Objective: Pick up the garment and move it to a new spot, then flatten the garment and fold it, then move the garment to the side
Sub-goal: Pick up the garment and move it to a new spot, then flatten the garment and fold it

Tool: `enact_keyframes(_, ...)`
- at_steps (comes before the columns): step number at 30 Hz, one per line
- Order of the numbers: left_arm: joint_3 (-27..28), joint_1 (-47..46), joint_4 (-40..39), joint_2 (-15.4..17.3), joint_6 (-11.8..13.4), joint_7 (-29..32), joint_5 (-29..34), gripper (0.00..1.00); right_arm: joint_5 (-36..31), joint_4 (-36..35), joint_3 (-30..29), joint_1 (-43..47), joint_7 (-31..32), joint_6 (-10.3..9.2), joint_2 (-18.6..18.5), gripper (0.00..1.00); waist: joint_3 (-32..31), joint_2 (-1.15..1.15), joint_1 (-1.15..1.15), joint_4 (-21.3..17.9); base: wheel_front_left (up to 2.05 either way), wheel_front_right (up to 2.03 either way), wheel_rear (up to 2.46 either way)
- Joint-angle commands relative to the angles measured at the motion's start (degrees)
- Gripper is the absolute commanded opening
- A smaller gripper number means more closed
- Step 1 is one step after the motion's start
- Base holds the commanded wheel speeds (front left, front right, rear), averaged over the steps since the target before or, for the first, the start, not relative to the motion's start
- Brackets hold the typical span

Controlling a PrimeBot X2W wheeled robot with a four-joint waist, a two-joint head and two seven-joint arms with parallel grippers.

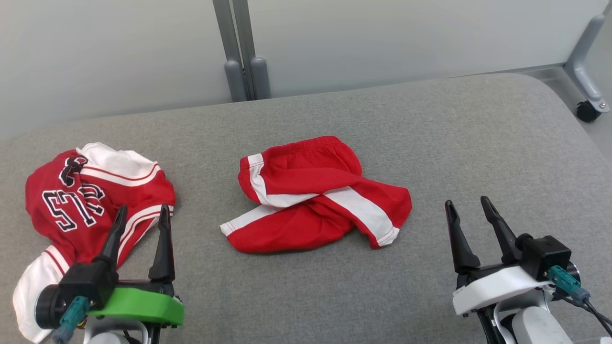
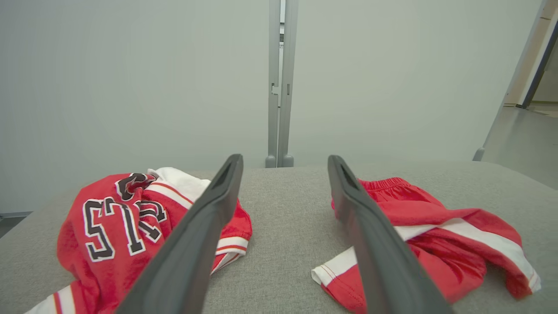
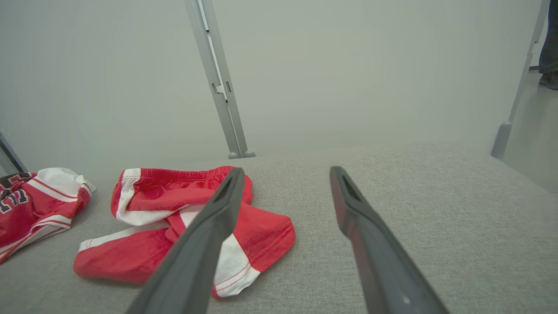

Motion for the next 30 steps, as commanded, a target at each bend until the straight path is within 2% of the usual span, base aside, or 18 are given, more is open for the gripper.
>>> enact_keyframes(1, 0.5, 1.5, -1.5, -0.2, 0.6, -0.2, 1.4, 1.00, 0.0, -0.3, -0.2, 0.9, -0.2, 0.00, 0.0, 1.00, -0.3, 0.00, 0.00, 0.6, 0.00, 0.00, 0.00)
enact_keyframes(5, 1.8, 4.4, -3.6, -1.8, 1.3, -0.2, 2.8, 1.00, 0.2, 0.0, 0.2, 1.4, -0.2, 0.00, -0.3, 1.00, -0.4, 0.00, 0.00, 1.0, 0.00, 0.00, 0.00)
enact_keyframes(16, 3.4, 5.7, -3.9, -3.8, -0.3, -0.3, 5.0, 1.00, 2.0, 4.8, 1.9, 0.3, 0.7, 0.00, -1.3, 1.00, -0.5, 0.00, 0.00, 1.7, 0.00, 0.00, 0.00)
enact_keyframes(19, 3.7, 5.3, -3.8, -4.0, -0.8, -0.3, 5.3, 1.00, 4.4, 7.5, 2.4, -1.2, 4.3, 0.00, -0.9, 1.00, -0.1, 0.00, 0.00, 2.4, 0.00, 0.00, 0.00)
enact_keyframes(24, 3.2, 3.8, -3.0, -4.3, -2.0, -0.3, 5.6, 1.00, 12.1, 13.2, 2.6, -4.8, 14.7, 0.00, 0.2, 1.00, 1.2, 0.00, 0.00, 5.1, 0.00, 0.00, 0.00)
enact_keyframes(30, 2.3, 1.9, -1.5, -4.7, -3.1, -0.3, 5.8, 1.00, 20.0, 19.1, 1.0, -7.8, 21.3, 0.00, 1.7, 1.00, 2.1, 0.00, 0.00, 8.2, 0.00, 0.00, 0.00)
